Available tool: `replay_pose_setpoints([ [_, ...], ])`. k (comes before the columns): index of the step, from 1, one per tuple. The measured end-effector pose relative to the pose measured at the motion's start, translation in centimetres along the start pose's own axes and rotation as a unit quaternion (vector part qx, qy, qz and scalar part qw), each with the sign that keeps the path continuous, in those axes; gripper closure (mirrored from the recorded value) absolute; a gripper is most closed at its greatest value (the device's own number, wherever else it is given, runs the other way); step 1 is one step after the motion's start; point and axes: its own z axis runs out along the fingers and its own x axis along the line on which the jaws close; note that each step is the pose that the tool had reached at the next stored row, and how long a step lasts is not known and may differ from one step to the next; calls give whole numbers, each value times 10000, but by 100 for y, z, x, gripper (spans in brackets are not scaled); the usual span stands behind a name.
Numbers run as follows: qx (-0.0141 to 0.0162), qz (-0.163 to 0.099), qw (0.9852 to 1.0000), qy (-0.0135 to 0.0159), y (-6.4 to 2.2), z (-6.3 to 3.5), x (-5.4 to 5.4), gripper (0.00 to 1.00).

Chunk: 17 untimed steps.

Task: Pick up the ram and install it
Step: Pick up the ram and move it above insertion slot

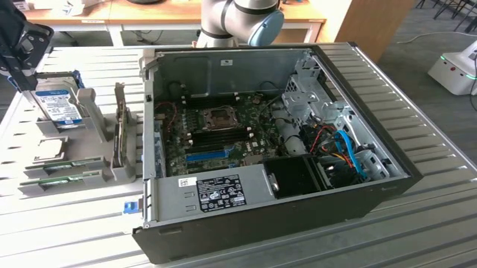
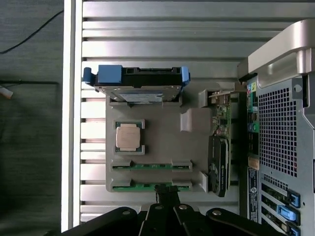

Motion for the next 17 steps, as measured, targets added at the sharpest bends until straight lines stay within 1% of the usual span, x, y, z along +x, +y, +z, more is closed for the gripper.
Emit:
replay_pose_setpoints([
  [4,4,-303,9995,12,0,1,0,90],
  [8,7,-634,9980,27,0,3,0,90],
  [13,12,-1034,9946,44,0,4,0,90],
  [15,14,-1188,9929,50,0,4,0,90],
  [17,16,-1351,9908,57,0,4,0,90],
])
